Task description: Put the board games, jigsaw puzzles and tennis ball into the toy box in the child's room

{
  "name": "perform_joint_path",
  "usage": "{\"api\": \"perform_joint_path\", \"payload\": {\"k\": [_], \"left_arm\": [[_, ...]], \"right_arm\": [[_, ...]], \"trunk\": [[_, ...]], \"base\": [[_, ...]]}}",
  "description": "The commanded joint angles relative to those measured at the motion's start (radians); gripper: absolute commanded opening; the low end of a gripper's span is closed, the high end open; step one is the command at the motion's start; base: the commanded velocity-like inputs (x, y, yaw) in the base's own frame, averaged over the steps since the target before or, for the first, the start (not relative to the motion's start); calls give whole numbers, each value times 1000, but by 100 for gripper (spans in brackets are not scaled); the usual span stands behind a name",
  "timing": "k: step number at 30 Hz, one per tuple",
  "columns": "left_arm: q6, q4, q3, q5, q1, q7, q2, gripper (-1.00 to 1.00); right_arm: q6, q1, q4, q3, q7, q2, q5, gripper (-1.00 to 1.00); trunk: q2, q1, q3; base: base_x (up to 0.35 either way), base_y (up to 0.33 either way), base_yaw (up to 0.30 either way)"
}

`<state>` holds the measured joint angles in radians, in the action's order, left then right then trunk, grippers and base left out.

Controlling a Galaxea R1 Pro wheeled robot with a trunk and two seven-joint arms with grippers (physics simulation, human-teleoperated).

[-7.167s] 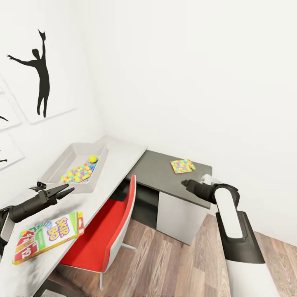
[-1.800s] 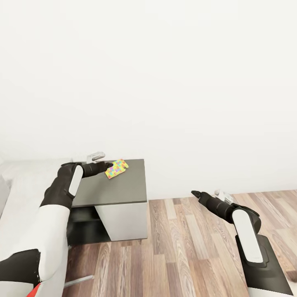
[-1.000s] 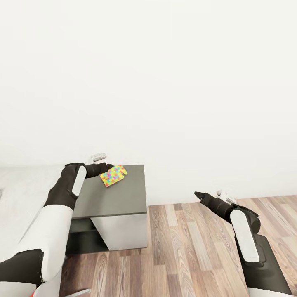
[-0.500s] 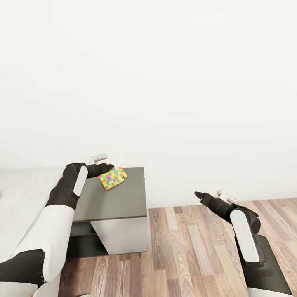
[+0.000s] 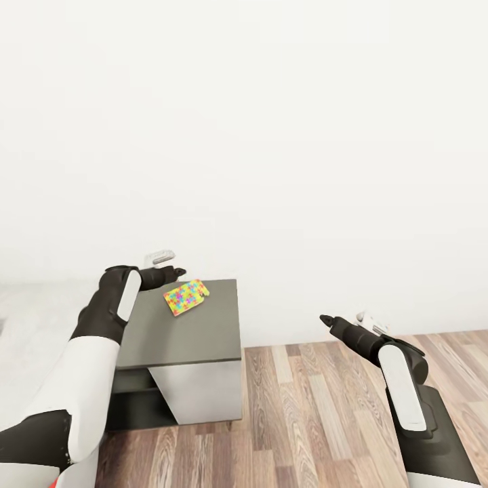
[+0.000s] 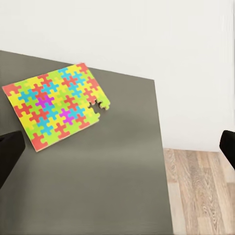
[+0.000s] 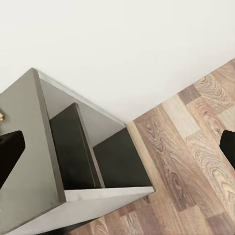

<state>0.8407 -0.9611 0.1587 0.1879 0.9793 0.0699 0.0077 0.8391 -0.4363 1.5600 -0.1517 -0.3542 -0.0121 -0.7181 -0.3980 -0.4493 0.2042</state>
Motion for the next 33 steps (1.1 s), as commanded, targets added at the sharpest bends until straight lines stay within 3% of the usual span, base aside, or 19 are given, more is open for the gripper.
{"api": "perform_joint_path", "payload": {"k": [1,11,33], "left_arm": [[13,-8,3,0,1,4,0,100],[77,-152,2,1,-7,5,1,100],[80,-165,0,0,-10,5,0,100]], "right_arm": [[3,-1,1,0,-9,0,-11,100],[3,-1,0,0,-9,0,-11,100],[4,-1,0,0,-9,0,-11,100]], "trunk": [[-2,-1,0],[-2,-1,-16],[-2,-1,-52]], "base": [[0,0,0],[0,0,0],[19,0,0]]}}
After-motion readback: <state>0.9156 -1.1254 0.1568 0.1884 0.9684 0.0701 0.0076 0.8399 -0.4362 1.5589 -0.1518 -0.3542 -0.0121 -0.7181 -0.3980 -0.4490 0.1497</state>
